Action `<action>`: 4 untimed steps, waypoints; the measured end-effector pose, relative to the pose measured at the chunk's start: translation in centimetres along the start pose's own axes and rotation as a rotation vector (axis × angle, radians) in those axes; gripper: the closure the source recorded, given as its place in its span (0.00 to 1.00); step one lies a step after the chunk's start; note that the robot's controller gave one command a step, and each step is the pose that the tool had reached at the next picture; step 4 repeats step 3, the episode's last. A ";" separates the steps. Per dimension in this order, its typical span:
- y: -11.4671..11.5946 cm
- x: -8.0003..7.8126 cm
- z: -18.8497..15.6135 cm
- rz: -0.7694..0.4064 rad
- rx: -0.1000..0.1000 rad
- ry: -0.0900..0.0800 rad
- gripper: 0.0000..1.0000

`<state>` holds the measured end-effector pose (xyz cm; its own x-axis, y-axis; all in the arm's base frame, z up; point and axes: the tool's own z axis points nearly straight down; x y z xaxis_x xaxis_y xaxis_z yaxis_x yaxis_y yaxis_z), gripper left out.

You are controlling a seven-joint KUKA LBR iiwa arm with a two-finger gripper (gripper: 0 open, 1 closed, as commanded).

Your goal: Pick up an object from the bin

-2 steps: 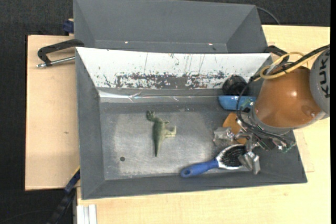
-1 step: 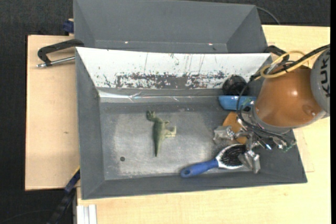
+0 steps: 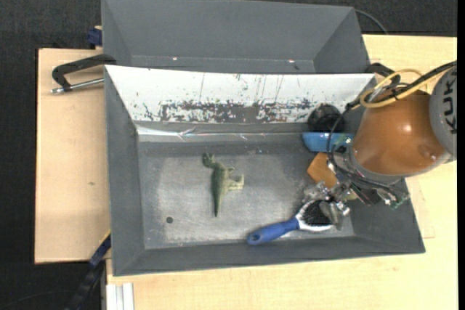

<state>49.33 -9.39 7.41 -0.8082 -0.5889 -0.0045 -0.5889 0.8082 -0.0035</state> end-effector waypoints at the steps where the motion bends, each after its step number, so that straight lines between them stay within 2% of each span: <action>1: -0.1 -0.2 -2.8 0.001 0.001 -0.002 1.00; 2: -0.1 -0.4 -7.4 0.003 0.002 -0.003 1.00; 3: -0.2 -0.6 -10.0 0.004 0.001 -0.002 1.00; 4: -0.2 -0.6 -10.0 0.004 0.001 -0.002 1.00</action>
Offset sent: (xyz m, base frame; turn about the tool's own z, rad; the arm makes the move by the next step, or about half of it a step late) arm -0.0001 -0.0001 0.0263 0.0000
